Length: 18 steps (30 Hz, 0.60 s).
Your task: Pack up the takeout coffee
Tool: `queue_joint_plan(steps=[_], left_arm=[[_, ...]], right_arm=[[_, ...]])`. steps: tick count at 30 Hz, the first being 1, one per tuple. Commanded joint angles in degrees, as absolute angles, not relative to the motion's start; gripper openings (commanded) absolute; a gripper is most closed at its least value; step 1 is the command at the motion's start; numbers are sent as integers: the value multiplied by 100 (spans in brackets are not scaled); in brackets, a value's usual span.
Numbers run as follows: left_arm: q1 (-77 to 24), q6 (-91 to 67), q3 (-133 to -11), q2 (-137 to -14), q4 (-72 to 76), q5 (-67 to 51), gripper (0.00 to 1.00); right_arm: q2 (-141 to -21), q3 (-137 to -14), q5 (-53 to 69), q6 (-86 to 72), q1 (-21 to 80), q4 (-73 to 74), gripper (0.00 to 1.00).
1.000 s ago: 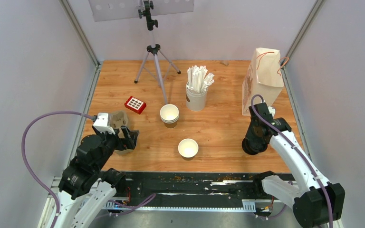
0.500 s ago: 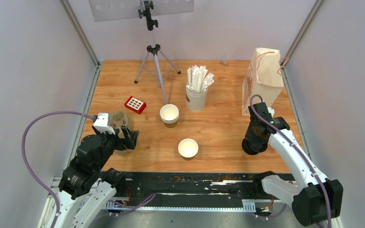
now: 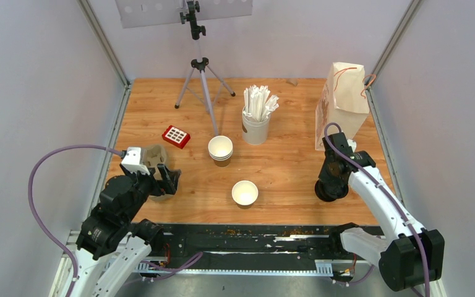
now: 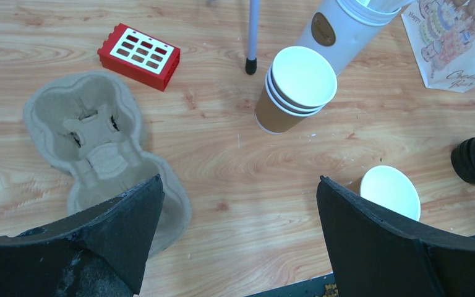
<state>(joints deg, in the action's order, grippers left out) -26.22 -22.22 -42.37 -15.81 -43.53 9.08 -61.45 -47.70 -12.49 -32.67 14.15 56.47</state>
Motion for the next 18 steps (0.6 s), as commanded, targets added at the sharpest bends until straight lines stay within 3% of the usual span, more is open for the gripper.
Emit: queue_joint_plan(steps=[1, 18], left_arm=[[-2636, -2268, -4236, -1614, -4226, 921, 100], [-2629, -2268, -4231, -1595, -4225, 922, 100]], right_arm=[[-6140, -4772, -1372, -3300, 1389, 5529, 11], [-6127, -5069, -1875, -3582, 1345, 5871, 10]])
